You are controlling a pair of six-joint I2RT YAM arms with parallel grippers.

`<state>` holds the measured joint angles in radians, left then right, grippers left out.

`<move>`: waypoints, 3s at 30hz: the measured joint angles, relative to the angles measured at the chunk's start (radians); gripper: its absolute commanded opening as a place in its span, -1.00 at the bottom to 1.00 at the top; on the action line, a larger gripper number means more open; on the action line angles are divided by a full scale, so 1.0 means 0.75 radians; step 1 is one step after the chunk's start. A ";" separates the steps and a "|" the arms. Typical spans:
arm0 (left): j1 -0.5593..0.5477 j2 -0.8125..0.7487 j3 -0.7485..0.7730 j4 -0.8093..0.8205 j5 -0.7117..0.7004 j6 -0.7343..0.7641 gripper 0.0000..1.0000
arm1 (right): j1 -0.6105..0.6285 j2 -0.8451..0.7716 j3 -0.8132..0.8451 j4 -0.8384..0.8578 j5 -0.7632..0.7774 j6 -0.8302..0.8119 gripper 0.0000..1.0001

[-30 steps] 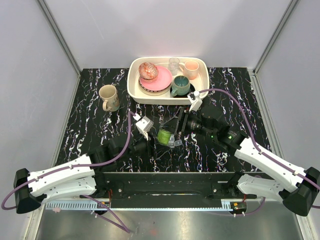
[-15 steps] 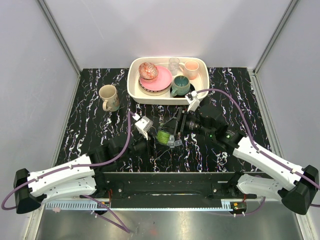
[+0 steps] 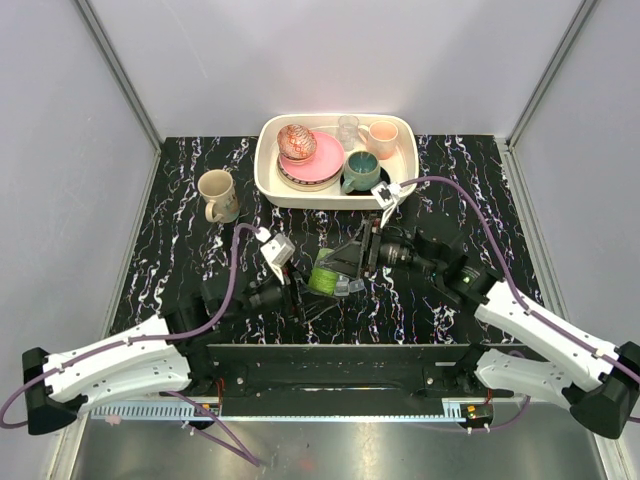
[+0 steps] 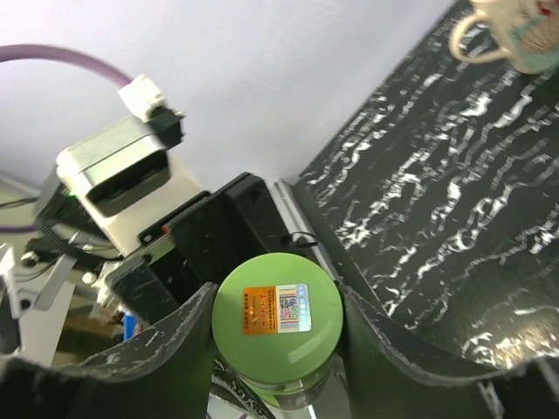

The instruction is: Sort the pills into containers

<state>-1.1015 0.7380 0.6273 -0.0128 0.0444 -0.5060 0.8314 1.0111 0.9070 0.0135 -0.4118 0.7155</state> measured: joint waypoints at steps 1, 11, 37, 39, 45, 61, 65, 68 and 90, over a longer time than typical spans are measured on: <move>0.000 -0.015 0.000 0.013 0.031 -0.001 -1.00 | 0.000 -0.016 -0.007 0.028 -0.031 -0.012 -1.00; -0.001 -0.191 0.000 0.077 0.290 -0.027 -1.00 | 0.005 -0.056 -0.028 0.349 -0.401 -0.051 -1.00; 0.003 -0.202 -0.092 0.269 0.402 -0.092 -1.00 | 0.006 -0.010 -0.001 0.448 -0.551 -0.085 0.42; 0.003 -0.207 -0.102 0.283 0.401 -0.092 -1.00 | 0.006 -0.007 0.019 0.417 -0.538 -0.078 0.70; -0.002 -0.204 -0.130 0.175 0.398 -0.074 -1.00 | 0.009 -0.018 0.136 0.294 -0.326 -0.075 0.99; -0.002 -0.191 -0.096 0.007 0.056 0.001 -1.00 | 0.009 -0.006 0.185 -0.196 0.314 0.097 0.96; -0.002 -0.157 -0.085 0.008 -0.008 0.001 -1.00 | 0.009 0.035 0.185 -0.241 0.317 0.166 0.85; -0.002 -0.128 -0.079 0.005 -0.043 0.001 -1.00 | 0.009 0.040 0.184 -0.245 0.314 0.197 0.76; -0.002 -0.115 -0.058 -0.001 -0.145 -0.001 -1.00 | 0.041 0.088 0.182 -0.245 0.208 0.251 0.29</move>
<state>-1.1027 0.6518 0.5835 -0.0135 -0.0647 -0.5064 0.8623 1.0771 1.0431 -0.1699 -0.2562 0.9039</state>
